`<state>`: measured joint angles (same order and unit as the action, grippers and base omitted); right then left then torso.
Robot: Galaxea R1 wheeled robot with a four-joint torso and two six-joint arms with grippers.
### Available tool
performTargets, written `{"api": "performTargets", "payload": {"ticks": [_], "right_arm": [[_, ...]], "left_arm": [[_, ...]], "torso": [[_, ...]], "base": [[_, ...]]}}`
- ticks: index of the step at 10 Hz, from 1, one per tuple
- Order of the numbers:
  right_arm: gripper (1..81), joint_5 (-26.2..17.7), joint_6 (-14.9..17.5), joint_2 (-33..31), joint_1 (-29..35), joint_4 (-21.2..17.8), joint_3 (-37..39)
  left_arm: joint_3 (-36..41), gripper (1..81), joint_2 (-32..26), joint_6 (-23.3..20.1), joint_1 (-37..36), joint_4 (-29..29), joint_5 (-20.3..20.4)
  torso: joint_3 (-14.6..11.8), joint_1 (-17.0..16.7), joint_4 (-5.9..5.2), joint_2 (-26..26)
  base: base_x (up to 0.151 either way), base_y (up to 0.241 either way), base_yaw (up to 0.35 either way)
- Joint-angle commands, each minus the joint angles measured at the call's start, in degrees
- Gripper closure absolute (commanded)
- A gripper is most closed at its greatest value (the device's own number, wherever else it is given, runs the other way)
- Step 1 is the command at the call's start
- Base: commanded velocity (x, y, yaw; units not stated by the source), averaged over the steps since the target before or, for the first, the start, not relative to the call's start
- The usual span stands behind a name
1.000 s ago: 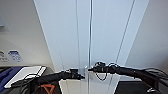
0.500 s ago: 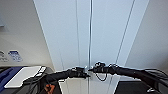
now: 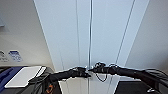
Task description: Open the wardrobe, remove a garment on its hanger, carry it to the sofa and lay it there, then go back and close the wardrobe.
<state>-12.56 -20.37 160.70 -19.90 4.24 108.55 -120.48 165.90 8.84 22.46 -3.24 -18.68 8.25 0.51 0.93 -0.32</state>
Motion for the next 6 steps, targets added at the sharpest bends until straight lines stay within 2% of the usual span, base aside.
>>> {"api": "performTargets", "payload": {"ticks": [1, 3, 6], "right_arm": [[1.0, -0.1, -0.1, 0.3, 6.3, -0.6, -5.4], [1.0, 3.0, 0.2, -2.1, 3.4, -0.6, -9.7], [1.0, 4.5, 0.5, -3.9, 0.0, -0.6, -16.0]], "left_arm": [[5.8, 1.0, 2.2, -0.4, -8.6, 0.6, 0.1], [13.5, 1.0, 0.0, -0.4, -6.9, 0.8, 0.1], [27.7, 1.0, -7.9, -0.3, -2.3, 0.6, 0.2]], "torso": [[0.0, 0.0, 0.0, 0.0], [0.0, 0.0, 0.0, 0.0], [0.0, 0.0, 0.0, 0.0]], "base": [[0.0, 0.0, 0.0], [0.0, 0.0, 0.0], [0.0, 0.0, 0.0]]}}
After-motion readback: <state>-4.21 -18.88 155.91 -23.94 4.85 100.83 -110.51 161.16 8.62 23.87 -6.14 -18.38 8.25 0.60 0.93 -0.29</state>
